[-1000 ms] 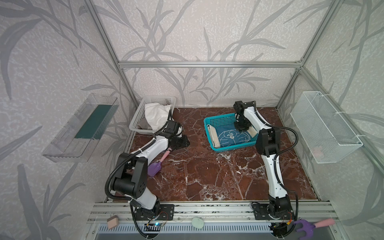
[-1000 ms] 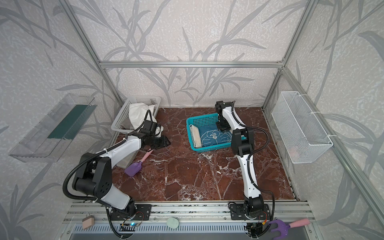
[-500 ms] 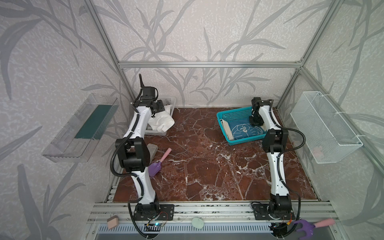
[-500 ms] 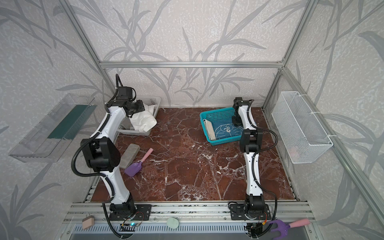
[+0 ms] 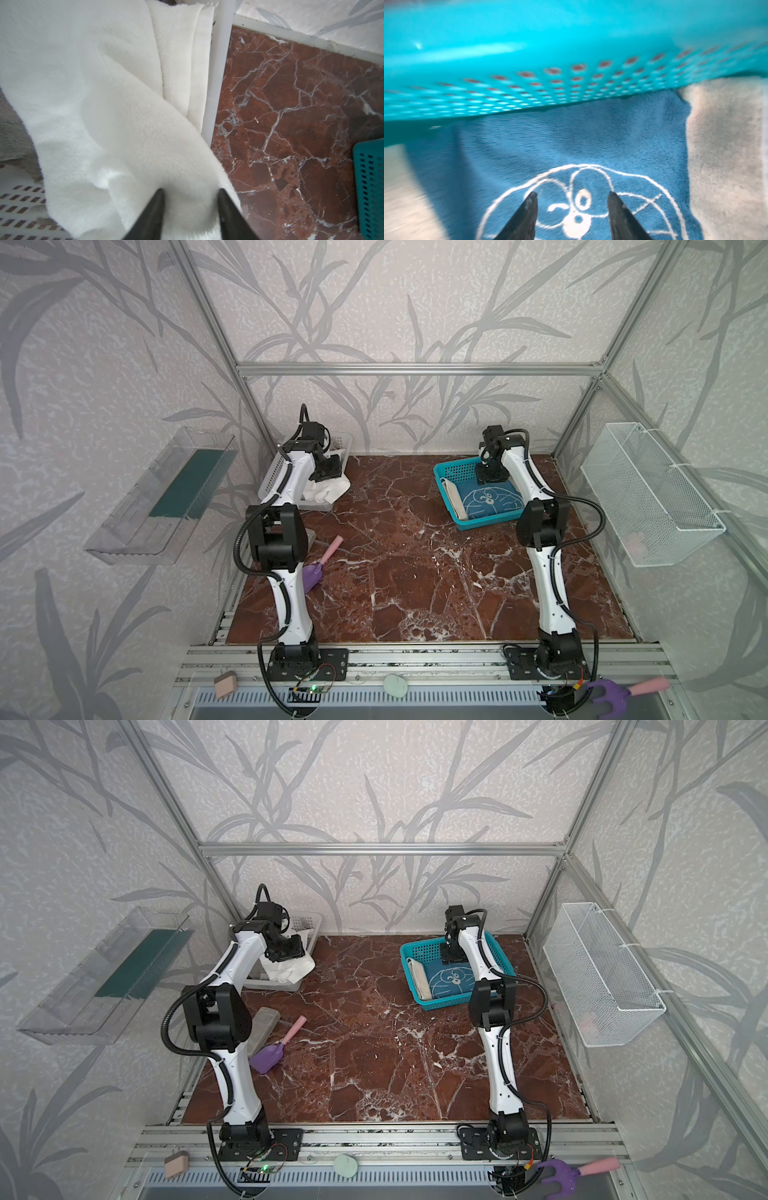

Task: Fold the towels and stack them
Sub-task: 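Grasp a white towel from the white basket with the left gripper and lift it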

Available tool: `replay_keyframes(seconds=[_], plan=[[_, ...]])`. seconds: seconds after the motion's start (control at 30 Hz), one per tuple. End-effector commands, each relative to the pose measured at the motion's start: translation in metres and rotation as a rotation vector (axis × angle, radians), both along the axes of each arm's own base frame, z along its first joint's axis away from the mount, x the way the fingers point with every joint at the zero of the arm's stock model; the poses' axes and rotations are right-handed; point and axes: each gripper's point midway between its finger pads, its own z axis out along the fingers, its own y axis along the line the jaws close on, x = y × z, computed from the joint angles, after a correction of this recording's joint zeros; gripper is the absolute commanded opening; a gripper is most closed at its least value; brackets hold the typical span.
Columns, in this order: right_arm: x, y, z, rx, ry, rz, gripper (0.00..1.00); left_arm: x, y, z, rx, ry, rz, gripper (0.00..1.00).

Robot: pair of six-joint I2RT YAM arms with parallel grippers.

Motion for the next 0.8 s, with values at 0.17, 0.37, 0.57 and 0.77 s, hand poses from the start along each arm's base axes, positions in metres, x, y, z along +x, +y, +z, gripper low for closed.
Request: replay_keyframes(seconds=[0.17, 0.37, 0.57, 0.77], plan=[[-0.018, 0.041, 0.103, 0.068, -0.176, 0.081, 0.55, -0.012, -0.001, 0.099, 0.031, -0.177, -0.061, 0.00], [-0.046, 0.059, 0.150, 0.187, -0.281, 0.087, 0.55, -0.040, -0.030, 0.225, -0.024, -0.453, -0.116, 0.00], [-0.080, 0.068, 0.186, 0.342, -0.412, 0.080, 0.55, -0.097, -0.103, 0.331, -0.068, -0.697, -0.272, 0.00], [-0.129, 0.065, 0.213, 0.413, -0.467, 0.092, 0.53, -0.144, -0.134, 0.376, -0.170, -0.792, -0.334, 0.00]])
